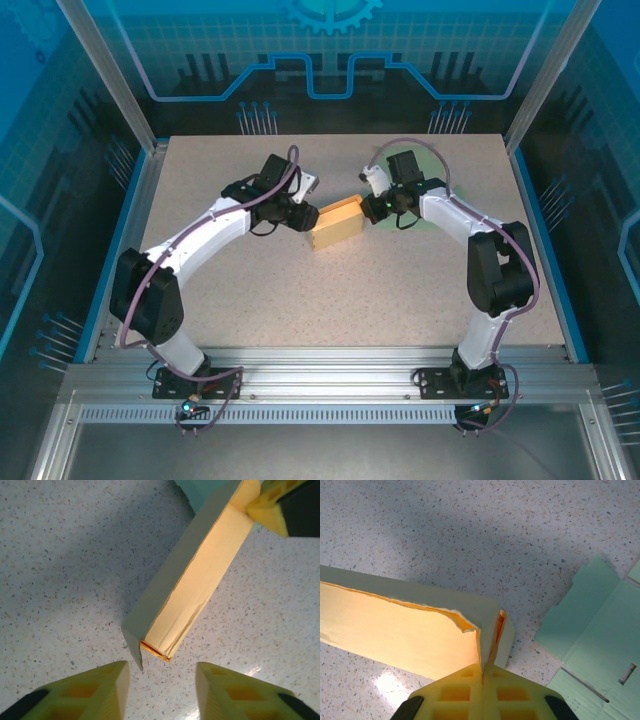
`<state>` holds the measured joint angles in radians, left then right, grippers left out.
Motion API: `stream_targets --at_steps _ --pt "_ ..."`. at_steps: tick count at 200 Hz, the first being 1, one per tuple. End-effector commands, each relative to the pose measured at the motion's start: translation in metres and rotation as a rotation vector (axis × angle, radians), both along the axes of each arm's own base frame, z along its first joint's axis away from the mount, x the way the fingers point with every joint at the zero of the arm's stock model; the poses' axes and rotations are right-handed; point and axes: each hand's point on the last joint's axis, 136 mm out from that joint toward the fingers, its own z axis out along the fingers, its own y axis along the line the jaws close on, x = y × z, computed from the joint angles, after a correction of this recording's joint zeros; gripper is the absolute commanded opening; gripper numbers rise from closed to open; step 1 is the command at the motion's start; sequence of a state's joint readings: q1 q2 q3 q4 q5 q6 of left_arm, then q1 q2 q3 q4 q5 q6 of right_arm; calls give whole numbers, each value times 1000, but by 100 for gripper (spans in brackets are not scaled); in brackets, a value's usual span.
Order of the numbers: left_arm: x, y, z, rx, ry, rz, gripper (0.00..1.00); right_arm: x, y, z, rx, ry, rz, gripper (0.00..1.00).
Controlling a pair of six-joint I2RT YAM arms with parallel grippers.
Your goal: Fold the paper box
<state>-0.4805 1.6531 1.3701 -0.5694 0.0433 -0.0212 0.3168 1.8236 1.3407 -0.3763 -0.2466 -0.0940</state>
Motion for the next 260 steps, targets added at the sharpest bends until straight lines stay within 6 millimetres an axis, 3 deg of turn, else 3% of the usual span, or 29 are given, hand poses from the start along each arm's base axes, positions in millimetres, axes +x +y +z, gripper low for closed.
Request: stream_targets --at_steps 1,42,128,195,260 --pt "11 5 3 3 -40 119 38 -12 4 -16 -26 54 23 0" --pt "12 18 0 117 -66 163 38 -13 6 -17 -24 56 29 0" --pt "9 9 -23 146 8 140 37 -13 7 -17 -24 55 33 0" --pt "3 -1 -23 93 50 123 12 -12 7 -19 -24 58 34 0" --pt "8 -17 -15 13 58 103 10 -13 7 -21 -30 60 35 0"
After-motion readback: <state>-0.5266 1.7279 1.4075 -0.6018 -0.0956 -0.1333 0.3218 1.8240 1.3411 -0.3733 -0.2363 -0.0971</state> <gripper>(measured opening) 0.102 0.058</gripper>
